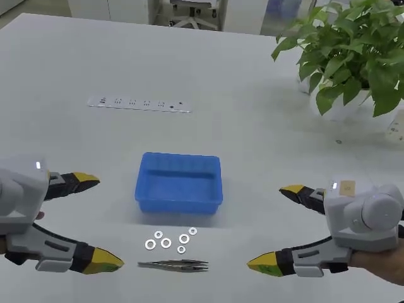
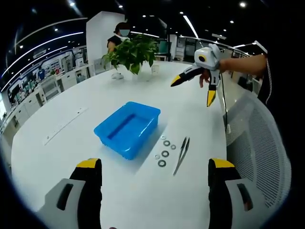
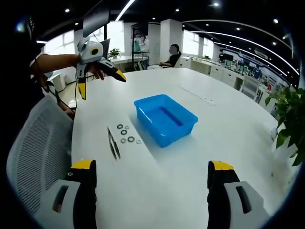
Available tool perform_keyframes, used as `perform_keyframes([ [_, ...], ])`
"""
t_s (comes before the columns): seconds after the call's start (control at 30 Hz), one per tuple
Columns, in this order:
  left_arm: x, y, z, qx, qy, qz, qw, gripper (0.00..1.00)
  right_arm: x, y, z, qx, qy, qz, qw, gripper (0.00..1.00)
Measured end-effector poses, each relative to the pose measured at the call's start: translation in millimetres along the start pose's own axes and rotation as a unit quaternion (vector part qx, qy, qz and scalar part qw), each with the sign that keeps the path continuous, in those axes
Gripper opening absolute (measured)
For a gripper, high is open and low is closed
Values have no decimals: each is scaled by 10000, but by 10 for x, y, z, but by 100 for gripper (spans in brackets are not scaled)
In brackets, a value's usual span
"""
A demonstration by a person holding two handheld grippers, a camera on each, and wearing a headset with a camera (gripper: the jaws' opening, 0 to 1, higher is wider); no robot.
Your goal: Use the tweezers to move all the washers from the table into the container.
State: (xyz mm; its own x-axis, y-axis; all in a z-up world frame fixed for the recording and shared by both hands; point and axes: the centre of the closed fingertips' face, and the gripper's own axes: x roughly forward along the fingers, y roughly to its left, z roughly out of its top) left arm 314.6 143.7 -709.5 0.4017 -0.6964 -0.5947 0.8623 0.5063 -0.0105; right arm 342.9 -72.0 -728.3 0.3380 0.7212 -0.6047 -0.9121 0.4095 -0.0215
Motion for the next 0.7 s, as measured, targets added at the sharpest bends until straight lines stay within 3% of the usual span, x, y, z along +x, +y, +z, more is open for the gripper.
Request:
perform_keyframes([
  [0.7, 28, 21, -33, 16, 73, -19, 10000, 98, 34, -15, -45, -115, 112, 54, 9999, 97],
])
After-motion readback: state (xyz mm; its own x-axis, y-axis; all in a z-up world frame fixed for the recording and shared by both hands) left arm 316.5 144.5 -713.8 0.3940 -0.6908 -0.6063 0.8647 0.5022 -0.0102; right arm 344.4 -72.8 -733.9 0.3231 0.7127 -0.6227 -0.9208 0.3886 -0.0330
